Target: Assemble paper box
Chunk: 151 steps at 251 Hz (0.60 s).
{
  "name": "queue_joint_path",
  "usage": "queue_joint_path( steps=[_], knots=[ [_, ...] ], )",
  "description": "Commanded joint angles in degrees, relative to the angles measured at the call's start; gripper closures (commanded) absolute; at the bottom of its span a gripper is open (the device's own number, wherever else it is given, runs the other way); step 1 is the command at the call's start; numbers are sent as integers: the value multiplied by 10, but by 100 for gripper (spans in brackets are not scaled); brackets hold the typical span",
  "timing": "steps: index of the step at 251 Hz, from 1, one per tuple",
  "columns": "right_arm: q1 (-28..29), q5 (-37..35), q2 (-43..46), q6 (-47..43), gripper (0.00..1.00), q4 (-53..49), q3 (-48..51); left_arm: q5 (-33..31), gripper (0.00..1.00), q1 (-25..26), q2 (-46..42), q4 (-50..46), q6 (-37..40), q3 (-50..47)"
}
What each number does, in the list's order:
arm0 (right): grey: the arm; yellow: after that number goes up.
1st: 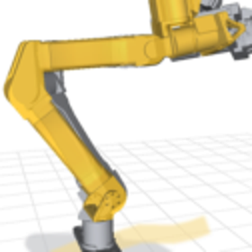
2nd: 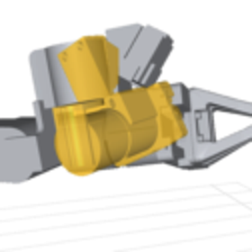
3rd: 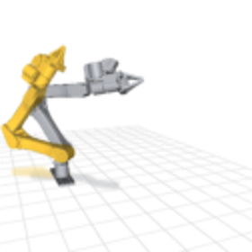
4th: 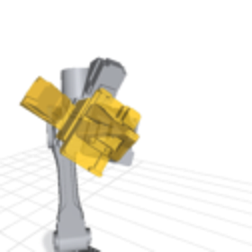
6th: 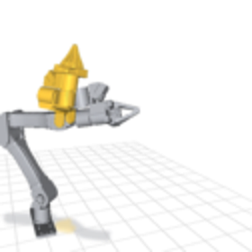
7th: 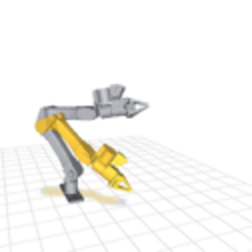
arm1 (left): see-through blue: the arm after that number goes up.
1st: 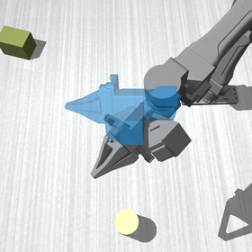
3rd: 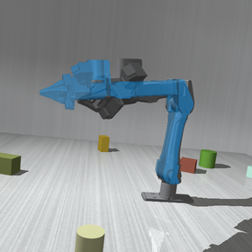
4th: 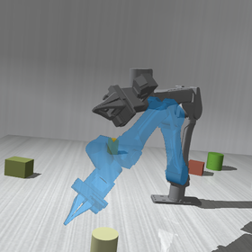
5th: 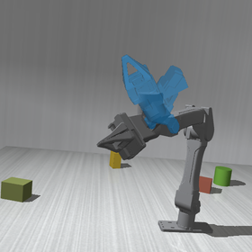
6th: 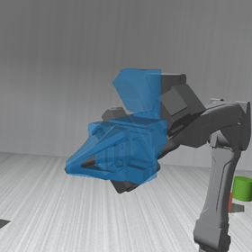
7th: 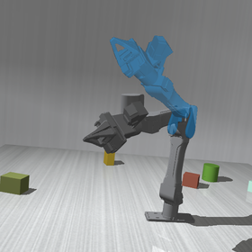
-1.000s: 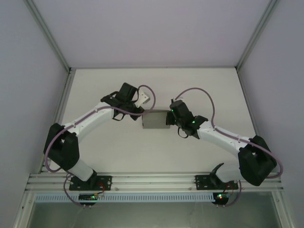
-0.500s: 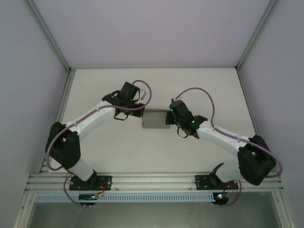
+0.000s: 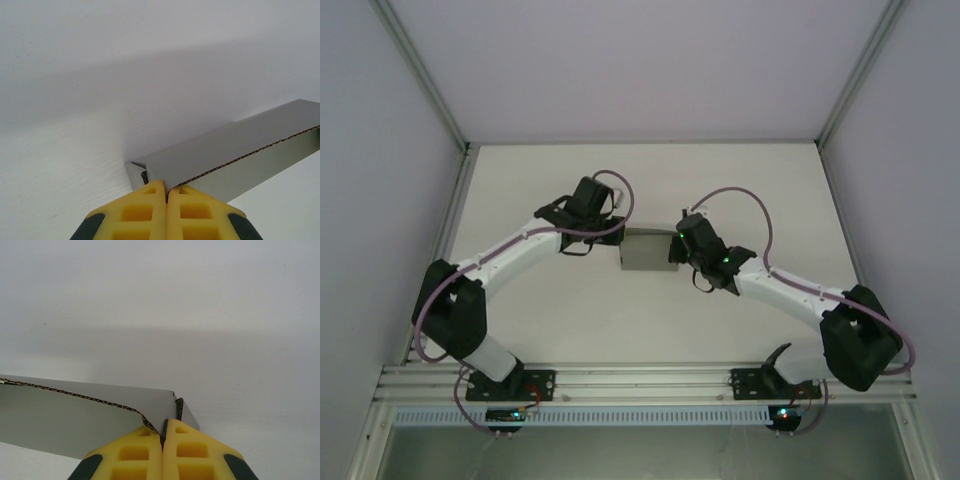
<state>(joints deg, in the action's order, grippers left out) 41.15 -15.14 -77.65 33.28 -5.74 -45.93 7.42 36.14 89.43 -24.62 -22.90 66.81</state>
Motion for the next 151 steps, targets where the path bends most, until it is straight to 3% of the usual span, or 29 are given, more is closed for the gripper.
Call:
queue_joint_path(
  steps=[1, 43, 108, 151],
  knots=[
    [14, 24, -26, 12, 100, -104, 54, 40, 100, 39, 31, -34, -32, -67],
    [20, 21, -24, 4, 100, -83, 69, 53, 100, 43, 38, 0, -71, -114],
    [32, -6, -13, -10, 100, -81, 80, -5, 100, 57, 61, -29, -87, -147],
    [33, -10, -8, -16, 100, -96, 68, -56, 100, 58, 55, -94, -64, -112]
  ],
)
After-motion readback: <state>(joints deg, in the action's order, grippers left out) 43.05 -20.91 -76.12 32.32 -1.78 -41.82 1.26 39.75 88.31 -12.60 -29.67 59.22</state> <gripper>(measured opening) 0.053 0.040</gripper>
